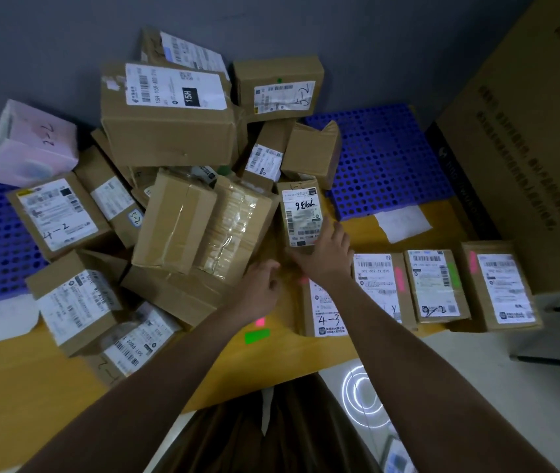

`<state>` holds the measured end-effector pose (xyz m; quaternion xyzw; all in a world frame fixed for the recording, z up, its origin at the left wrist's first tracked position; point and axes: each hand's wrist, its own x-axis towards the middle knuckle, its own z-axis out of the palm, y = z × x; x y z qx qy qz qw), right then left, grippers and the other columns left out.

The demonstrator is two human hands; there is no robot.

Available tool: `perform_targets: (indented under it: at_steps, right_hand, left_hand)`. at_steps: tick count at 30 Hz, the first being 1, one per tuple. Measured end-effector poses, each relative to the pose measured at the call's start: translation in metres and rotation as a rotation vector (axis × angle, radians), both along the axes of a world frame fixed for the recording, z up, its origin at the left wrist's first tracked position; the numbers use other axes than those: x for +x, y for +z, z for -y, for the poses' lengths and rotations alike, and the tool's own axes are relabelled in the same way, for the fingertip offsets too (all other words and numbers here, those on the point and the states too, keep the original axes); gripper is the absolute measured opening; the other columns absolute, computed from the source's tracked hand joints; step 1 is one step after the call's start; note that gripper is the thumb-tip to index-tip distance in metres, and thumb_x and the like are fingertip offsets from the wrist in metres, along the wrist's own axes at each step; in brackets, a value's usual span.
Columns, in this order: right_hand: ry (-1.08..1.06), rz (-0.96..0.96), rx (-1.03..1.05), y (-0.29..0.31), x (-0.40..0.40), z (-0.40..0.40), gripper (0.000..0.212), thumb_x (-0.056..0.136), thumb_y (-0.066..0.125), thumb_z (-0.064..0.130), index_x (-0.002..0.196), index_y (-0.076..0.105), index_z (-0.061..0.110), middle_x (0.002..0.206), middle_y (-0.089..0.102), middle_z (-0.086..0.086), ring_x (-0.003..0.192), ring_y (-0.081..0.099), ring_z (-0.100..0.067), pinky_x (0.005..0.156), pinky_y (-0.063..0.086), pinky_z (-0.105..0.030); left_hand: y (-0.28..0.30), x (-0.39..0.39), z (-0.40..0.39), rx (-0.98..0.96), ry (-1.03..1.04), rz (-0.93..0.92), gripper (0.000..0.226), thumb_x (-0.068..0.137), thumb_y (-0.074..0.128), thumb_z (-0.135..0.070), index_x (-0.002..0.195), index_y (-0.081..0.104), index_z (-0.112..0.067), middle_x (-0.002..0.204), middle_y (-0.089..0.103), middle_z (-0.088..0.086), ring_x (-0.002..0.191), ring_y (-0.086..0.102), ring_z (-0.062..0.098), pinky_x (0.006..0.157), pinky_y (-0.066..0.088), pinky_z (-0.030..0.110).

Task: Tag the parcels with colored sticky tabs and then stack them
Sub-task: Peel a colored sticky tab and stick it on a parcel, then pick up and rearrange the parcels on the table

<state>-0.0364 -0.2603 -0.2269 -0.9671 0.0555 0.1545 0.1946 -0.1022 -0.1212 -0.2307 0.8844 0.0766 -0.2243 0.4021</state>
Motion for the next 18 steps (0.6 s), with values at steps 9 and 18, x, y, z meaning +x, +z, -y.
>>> perform_targets:
  at_steps: [9, 18]
  right_hand:
    - [-0.004, 0.068, 0.094, 0.005, 0.007, 0.003, 0.117, 0.067, 0.075, 0.042, 0.151, 0.000, 0.012, 0.141, 0.032, -0.019, 0.128, 0.031, -0.037, 0.103, 0.033, -0.047]
    - [0.438, 0.428, -0.173, 0.093, 0.025, 0.072, 0.122, 0.055, 0.076, 0.042, 0.153, 0.010, 0.011, 0.143, 0.034, -0.012, 0.129, 0.024, -0.031, 0.111, 0.017, -0.052]
  left_hand:
    - [0.037, 0.000, -0.006, -0.186, 0.093, 0.190, 0.033, 0.093, 0.045, 0.000, 0.122, 0.056, -0.012, 0.112, 0.060, 0.002, 0.098, 0.061, 0.016, 0.086, 0.048, 0.027]
    - [0.094, 0.081, 0.013, 0.636, -0.457, 0.754, 0.124, 0.069, 0.078, -0.042, 0.151, -0.010, -0.013, 0.159, -0.005, 0.013, 0.146, -0.006, 0.030, 0.115, -0.008, 0.046]
